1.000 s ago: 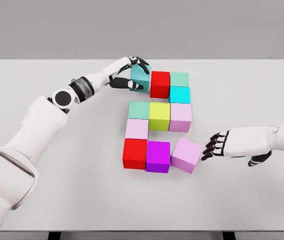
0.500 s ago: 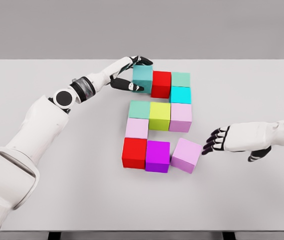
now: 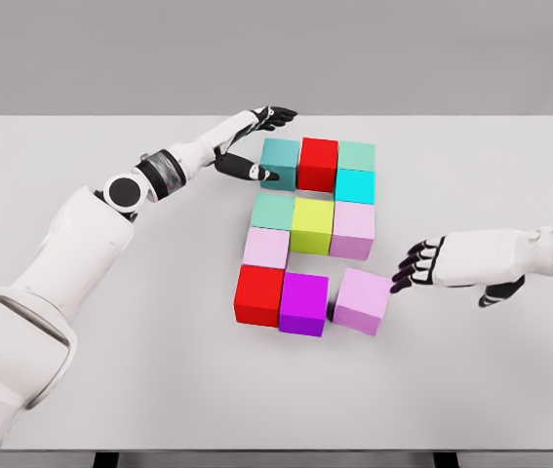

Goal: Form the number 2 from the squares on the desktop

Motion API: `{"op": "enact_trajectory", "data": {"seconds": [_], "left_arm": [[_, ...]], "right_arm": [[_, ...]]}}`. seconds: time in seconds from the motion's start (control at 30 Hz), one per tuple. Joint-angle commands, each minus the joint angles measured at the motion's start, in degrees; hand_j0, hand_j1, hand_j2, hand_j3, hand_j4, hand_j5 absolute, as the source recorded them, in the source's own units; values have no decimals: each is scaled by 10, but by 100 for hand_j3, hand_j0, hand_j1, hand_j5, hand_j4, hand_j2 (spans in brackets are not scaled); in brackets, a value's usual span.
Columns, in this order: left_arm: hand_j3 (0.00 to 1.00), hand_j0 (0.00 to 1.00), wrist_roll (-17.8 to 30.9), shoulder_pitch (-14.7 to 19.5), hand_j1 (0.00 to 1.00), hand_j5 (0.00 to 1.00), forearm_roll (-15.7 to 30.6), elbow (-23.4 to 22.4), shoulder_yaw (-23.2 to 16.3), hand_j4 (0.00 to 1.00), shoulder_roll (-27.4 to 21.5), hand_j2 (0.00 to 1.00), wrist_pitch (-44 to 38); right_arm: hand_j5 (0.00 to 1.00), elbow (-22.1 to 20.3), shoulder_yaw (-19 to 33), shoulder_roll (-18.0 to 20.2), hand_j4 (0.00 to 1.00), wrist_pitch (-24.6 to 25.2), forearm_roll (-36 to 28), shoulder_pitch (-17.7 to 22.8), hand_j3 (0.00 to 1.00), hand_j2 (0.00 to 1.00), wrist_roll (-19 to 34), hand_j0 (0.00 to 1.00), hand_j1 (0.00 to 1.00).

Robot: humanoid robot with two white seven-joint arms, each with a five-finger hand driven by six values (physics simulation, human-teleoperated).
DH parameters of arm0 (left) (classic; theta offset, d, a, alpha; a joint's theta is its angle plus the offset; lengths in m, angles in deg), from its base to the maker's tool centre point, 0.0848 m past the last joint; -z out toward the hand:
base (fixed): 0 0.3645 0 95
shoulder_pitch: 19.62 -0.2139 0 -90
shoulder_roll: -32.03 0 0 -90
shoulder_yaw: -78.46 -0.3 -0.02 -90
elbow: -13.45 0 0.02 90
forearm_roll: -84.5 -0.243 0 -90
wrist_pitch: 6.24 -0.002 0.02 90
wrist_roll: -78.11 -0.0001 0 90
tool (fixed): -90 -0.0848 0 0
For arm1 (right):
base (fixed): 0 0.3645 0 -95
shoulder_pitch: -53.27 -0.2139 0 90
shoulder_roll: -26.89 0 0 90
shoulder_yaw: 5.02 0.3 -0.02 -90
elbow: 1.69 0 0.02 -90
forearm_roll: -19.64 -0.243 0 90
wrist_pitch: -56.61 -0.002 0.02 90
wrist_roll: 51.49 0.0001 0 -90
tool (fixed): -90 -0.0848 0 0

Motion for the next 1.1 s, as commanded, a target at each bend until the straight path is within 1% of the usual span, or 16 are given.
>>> {"op": "enact_trajectory", "data": {"seconds": [0.0,0.4,0.53,0.6,0.67,0.7,0.73,0.77,0.8,0.83,0.87,0.9,0.93,1.0,1.03,1.07], "left_arm": [[91,91,0,0,91,91,4,1,2,91,0,91,-1],[91,91,1,1,91,91,1,1,1,91,5,91,-2],[91,91,1,4,91,91,1,1,0,91,7,91,-9],[91,91,1,8,91,91,0,1,-1,91,7,91,-9],[91,91,1,10,91,91,-4,1,-1,91,7,91,-10],[91,91,1,10,91,91,-8,1,-1,91,7,91,-24],[91,91,1,12,91,91,-14,1,0,91,8,91,-28],[91,91,1,13,91,91,-15,1,0,91,10,91,-28],[91,91,0,13,91,91,-16,1,0,91,10,91,-28],[91,91,0,14,91,91,-17,1,-1,91,10,91,-29],[91,91,0,16,91,91,-22,1,-1,91,10,91,-30],[91,91,0,16,91,91,-24,1,-1,91,10,91,-34],[91,91,0,16,91,91,-29,1,-1,91,10,91,-40],[91,91,0,16,91,91,-43,1,-1,91,10,91,-47],[91,91,-1,16,91,91,-47,1,-1,91,10,91,-48],[91,91,-2,17,91,91,-51,1,-1,91,10,91,-48]], "right_arm": [[100,0,3,-1,100,1,-3,-1,100,100,0,100,100],[100,2,5,-13,100,1,-3,-5,100,100,0,100,100],[100,4,5,-4,100,1,-2,-5,100,100,0,100,100],[100,6,19,3,100,1,-3,-5,100,100,0,100,100],[100,38,40,5,100,1,-23,-4,100,100,0,100,100],[100,104,49,1,100,1,-145,-5,100,100,0,100,100],[100,143,53,4,100,1,-255,-4,100,100,0,100,100],[100,200,53,5,100,1,-382,1,100,100,0,100,100],[100,234,48,1,100,1,-464,4,100,100,0,100,100],[100,247,37,-2,100,1,-528,17,100,100,0,100,100],[100,247,27,-6,100,1,-595,42,100,100,0,100,100],[100,242,26,-13,100,1,-631,57,100,100,0,100,100],[100,222,26,-14,100,1,-665,68,100,100,0,100,100],[100,196,19,-12,100,1,-679,73,100,100,0,100,100],[100,163,1,-12,100,16,-695,76,100,100,0,100,100],[100,149,-6,-13,100,26,-723,75,100,100,0,100,100]]}}
